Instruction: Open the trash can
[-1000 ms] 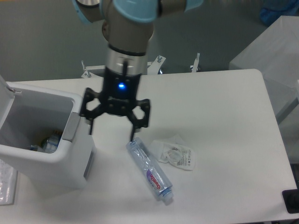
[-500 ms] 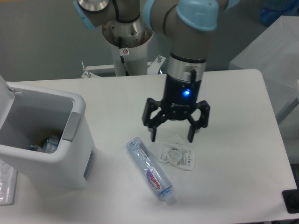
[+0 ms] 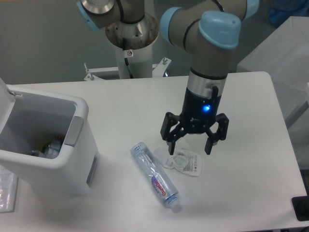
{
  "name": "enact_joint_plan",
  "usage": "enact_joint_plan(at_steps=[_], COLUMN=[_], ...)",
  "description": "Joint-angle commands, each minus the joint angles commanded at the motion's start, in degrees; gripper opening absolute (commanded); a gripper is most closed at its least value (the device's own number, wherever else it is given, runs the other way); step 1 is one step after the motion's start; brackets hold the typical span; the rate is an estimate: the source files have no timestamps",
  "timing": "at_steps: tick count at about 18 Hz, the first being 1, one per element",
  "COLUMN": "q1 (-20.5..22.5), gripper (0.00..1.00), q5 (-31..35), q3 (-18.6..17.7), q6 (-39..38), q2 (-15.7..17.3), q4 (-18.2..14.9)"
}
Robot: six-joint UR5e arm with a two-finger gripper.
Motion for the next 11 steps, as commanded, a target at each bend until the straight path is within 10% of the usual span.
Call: enact_joint_plan(at_steps=[11], q1=[7.56], gripper=[1.0], q5=[7.14], q3=[0.52], q6=[38.0], q2=[-5.01], q4=[-0.09])
